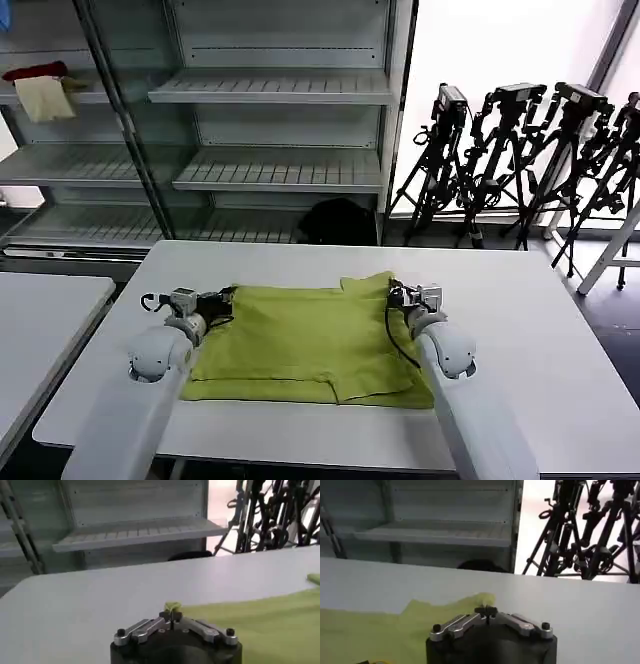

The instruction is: Fold and organize the clothes.

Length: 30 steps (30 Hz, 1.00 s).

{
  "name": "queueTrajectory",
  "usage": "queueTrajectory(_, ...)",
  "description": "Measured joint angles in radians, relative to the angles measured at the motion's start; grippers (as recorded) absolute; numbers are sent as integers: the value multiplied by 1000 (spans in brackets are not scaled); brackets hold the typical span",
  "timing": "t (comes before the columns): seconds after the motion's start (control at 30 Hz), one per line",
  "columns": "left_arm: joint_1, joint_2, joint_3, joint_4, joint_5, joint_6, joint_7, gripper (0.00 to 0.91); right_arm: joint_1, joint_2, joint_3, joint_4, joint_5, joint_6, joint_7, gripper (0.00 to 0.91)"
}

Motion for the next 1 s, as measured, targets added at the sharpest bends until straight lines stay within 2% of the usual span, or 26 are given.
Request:
queueTrajectory(0.23, 64, 18, -46, -92, -48, -3, 13, 0, -102, -24, 20, 129, 31, 0, 3, 0)
queueTrajectory(0.63, 257, 32, -166, -268, -109, -5, 52, 0, -342, -48, 67, 374, 42, 4, -12, 0)
queueTrajectory(1.0, 423, 30, -252, -387, -99, -8, 94, 0, -508, -47, 92, 502, 16, 6, -21, 0)
